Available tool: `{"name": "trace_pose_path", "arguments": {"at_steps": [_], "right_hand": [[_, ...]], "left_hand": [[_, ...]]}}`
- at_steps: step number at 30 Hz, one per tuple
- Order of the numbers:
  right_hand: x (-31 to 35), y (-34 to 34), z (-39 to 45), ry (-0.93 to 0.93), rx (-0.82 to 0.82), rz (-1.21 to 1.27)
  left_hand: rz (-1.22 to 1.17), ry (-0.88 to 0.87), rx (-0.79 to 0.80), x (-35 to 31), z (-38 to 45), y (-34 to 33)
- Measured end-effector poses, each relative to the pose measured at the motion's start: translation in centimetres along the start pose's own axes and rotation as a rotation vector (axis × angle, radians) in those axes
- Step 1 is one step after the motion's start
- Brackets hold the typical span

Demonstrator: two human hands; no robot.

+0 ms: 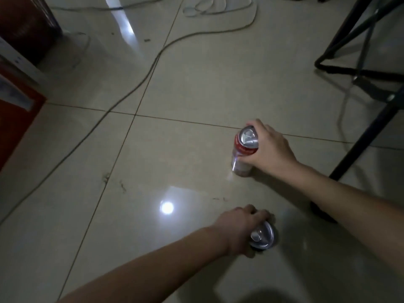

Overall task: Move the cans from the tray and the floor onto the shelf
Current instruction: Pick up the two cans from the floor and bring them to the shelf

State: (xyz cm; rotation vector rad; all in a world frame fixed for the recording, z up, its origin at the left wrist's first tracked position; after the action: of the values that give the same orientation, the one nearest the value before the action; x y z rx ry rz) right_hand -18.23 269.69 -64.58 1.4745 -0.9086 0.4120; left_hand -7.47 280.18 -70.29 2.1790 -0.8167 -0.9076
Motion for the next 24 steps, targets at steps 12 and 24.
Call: {"name": "trace_pose_path", "arguments": {"at_steps": [12,24], "right_hand": [[14.6,13.7,-10.7,-0.220,-0.046,0.142],[49.3,55.3,-23.1,-0.220,-0.184,0.152]], "left_hand": [[-0.023,0.172,-0.035,-6.1,-19.8,20.1],[0.326,-0.152,-0.007,-30.6,-45.6,64.3]]}}
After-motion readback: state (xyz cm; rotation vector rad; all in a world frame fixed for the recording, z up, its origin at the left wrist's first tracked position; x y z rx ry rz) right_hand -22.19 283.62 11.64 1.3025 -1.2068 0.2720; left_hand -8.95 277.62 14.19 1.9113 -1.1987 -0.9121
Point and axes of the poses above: each hand's wrist, its own z-axis towards the middle knuckle, its own y-axis out of the back of the hand, x = y × z, the point moved 7 cm from there along z, towards the middle knuckle, and after that the axes turned 12 degrees about z, right-handed, at the moved point
